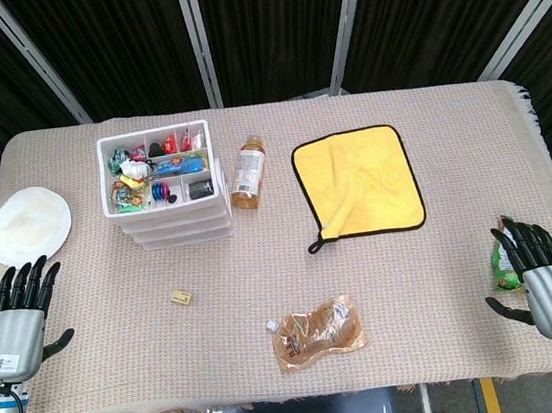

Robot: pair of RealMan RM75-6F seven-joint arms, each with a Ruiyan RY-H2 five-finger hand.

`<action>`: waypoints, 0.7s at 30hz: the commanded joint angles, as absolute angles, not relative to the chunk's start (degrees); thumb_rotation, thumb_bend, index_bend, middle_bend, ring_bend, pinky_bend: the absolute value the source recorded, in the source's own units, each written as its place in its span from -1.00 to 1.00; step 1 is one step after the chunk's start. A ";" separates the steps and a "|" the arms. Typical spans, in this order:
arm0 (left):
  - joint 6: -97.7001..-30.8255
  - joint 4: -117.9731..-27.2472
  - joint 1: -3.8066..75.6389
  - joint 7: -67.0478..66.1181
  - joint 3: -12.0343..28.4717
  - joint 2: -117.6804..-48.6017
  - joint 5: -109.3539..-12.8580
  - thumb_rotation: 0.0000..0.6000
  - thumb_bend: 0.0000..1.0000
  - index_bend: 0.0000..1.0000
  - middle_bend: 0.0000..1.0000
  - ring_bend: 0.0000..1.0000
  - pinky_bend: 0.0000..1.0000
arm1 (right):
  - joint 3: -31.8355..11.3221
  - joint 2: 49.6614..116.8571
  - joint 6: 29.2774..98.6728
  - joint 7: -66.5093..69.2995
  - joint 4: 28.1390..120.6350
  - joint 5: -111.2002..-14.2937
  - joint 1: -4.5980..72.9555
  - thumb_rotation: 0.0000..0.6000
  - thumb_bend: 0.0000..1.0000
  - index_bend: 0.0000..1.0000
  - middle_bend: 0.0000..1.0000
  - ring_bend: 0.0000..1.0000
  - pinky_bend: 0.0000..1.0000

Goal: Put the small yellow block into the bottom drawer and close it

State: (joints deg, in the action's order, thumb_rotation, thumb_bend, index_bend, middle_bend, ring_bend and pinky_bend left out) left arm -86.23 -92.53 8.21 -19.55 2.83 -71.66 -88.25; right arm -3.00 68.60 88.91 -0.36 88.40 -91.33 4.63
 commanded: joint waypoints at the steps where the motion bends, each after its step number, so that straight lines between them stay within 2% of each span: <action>1: -86.32 -92.50 8.18 -19.54 2.80 -71.68 -88.33 1.00 -0.91 -1.00 -1.00 -1.00 -1.00 | -2.98 68.57 88.92 -0.38 88.42 -91.35 4.62 1.00 -0.89 -0.85 -1.00 -1.00 -1.00; 21: -85.79 -92.61 8.30 -19.41 2.76 -71.68 -87.99 1.00 -0.92 -1.00 -1.00 -1.00 -1.00 | -3.13 68.71 88.73 -0.49 88.44 -91.17 4.76 1.00 -0.89 -0.85 -1.00 -1.00 -1.00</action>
State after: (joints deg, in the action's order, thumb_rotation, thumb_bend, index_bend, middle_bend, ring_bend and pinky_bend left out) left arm -85.80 -92.61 8.30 -19.40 2.77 -71.68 -87.99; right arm -3.14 68.71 88.72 -0.49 88.44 -91.15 4.75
